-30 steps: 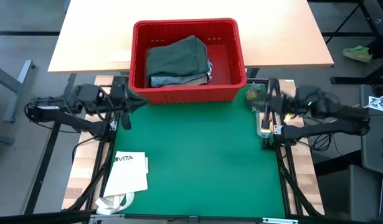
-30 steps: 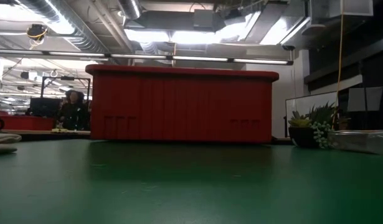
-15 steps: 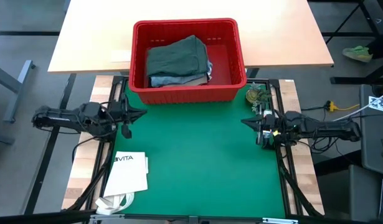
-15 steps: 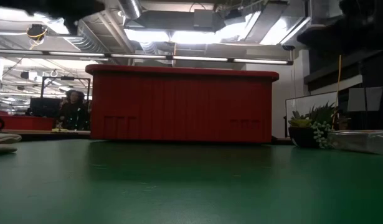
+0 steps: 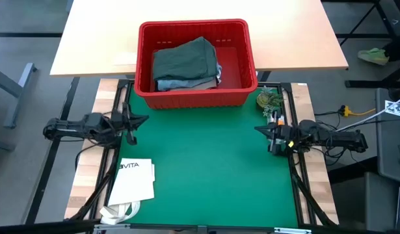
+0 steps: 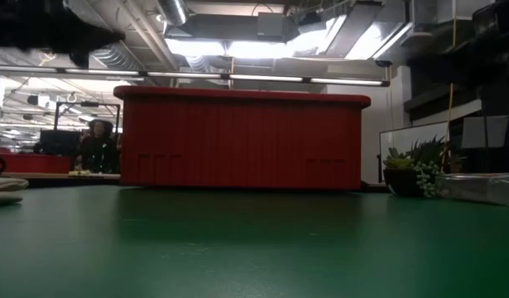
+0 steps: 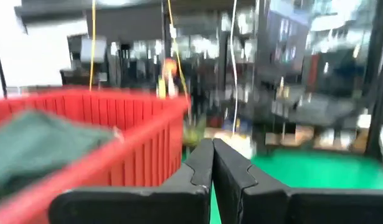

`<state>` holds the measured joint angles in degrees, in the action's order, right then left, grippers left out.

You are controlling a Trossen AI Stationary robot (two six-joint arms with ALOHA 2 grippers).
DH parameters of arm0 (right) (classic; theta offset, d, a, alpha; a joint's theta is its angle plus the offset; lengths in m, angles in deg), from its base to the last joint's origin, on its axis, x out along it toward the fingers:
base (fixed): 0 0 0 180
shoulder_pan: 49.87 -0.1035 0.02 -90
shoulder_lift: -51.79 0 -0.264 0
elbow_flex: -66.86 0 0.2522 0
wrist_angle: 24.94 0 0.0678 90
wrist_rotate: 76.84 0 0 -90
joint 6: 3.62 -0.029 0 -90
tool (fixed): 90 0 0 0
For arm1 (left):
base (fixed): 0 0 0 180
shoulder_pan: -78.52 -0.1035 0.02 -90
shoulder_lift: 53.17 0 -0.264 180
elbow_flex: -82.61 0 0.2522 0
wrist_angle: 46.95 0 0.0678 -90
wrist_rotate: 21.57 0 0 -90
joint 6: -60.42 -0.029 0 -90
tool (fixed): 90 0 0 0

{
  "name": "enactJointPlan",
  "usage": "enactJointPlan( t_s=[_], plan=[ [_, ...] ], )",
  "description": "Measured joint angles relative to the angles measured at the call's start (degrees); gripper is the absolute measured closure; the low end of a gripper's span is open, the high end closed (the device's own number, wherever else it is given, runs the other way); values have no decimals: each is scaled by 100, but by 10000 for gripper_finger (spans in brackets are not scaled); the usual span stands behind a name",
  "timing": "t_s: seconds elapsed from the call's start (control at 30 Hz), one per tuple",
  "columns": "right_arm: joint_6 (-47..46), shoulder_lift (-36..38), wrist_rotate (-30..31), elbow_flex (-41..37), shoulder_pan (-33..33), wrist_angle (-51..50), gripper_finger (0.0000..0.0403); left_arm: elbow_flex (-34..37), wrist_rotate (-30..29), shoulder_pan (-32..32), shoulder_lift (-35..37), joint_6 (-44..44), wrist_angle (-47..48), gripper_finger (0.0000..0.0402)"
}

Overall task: Fold Laundry from Bin
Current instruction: Return to Home Position

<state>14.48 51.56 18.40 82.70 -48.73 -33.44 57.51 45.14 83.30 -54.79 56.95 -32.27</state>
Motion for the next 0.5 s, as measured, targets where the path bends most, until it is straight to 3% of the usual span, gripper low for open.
enactJointPlan(
  t_s=[0.1, 0.3, 0.5],
  plan=[
    [109, -14, 61, 5, 0, -270, 397, 279, 28, 2, 82, 98, 217, 400],
    [198, 2, 78, -29, 0, -501, 397, 1029, 46, 4, 142, 187, -489, 400],
    [476, -76, 71, -161, 0, -302, 397, 1093, 24, -4, 138, 61, -584, 400]
  ],
)
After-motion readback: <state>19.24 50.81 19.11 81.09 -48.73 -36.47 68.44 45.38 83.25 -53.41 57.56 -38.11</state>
